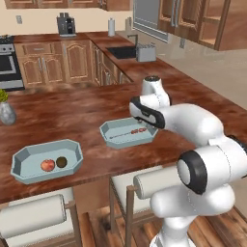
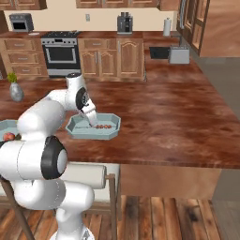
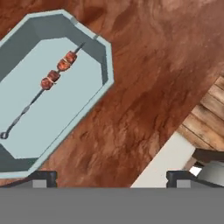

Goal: Place the cold items (kiwi and peach) from the fridge in one tupperware on the dining counter. Place the warm items (hot dog and kebab skewer) in the stove area in another tupperware.

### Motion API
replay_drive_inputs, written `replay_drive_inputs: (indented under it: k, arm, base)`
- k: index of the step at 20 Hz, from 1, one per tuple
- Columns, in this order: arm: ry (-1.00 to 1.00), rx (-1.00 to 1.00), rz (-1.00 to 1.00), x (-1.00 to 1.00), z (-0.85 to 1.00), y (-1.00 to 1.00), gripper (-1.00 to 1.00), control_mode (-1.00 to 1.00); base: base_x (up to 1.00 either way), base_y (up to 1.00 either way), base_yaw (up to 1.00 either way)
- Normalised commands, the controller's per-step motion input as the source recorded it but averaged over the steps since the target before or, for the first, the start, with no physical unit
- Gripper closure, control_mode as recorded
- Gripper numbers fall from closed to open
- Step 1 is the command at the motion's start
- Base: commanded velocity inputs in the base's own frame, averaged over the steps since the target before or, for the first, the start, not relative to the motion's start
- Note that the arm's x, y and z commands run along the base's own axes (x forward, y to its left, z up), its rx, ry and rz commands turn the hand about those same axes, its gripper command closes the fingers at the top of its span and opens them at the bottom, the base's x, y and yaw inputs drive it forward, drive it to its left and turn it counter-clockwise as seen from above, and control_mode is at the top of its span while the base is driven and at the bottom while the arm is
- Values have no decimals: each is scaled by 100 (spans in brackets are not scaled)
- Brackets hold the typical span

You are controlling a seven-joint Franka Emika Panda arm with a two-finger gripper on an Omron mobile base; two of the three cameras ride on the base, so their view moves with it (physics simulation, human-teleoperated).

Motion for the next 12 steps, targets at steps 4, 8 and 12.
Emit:
replay_drive_inputs:
  k: [4,8,12]
  arm:
    - [1,-1,51,-81,64,-14,-100,-100]
    - [6,-13,56,-100,39,2,-100,-100]
    - [0,-2,48,-100,-6,0,-100,-100]
  base:
    - [0,0,0]
    - [0,0,0]
    - [0,0,0]
